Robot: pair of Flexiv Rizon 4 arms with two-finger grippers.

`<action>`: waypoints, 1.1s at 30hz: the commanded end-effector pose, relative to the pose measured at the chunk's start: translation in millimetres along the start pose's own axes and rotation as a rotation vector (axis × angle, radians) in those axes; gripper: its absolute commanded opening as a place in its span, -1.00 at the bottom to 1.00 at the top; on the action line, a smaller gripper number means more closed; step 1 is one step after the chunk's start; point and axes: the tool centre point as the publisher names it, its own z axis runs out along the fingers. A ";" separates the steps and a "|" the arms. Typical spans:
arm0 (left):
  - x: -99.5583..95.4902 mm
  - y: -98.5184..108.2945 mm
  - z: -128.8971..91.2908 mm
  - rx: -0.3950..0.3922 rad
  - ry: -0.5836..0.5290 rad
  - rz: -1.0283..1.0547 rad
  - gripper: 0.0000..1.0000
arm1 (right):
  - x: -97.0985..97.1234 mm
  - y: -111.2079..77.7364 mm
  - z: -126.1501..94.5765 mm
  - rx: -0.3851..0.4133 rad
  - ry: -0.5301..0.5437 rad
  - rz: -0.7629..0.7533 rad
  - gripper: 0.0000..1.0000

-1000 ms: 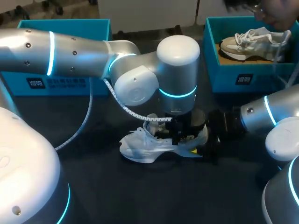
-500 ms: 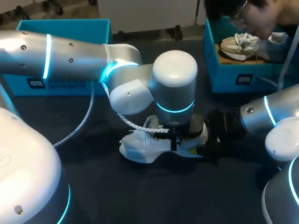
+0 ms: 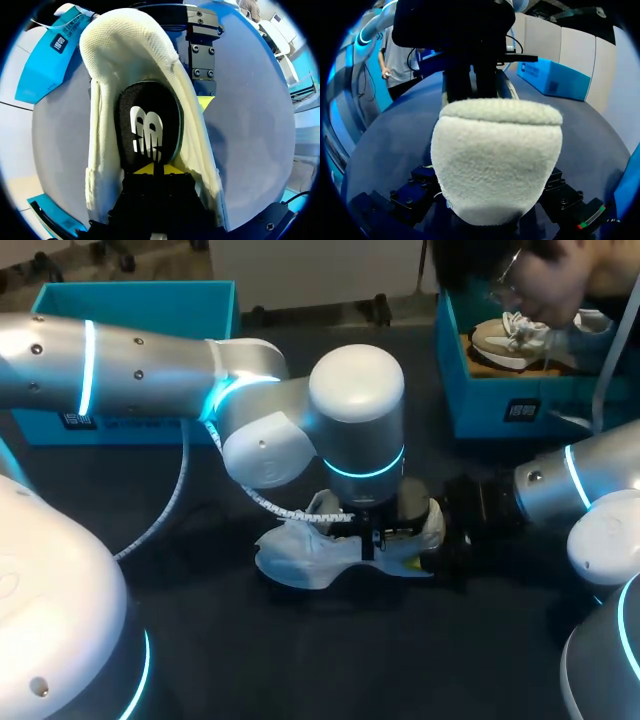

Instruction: Take the shoe out of the shoebox, open the shoe tongue, remove and reinsert the insole, then place the shoe into the shoebox

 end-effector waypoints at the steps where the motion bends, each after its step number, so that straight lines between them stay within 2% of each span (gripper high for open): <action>1: -3.5 8.8 0.1 0.019 0.001 -0.014 -1.00 | 1.1 0.5 5.4 0.006 -0.003 0.000 -1.00; 13: -14.9 8.3 -32.6 0.078 -0.023 -0.052 -1.00 | 1.1 0.5 5.4 0.006 -0.003 0.000 -1.00; 23: -26.5 7.0 -43.7 0.065 -0.036 -0.085 -1.00 | 1.1 0.5 5.4 0.006 -0.003 0.000 -1.00; 33: -21.7 -6.2 -48.0 0.072 -0.041 -0.065 -1.00 | 1.1 0.5 5.4 0.006 -0.003 0.000 -1.00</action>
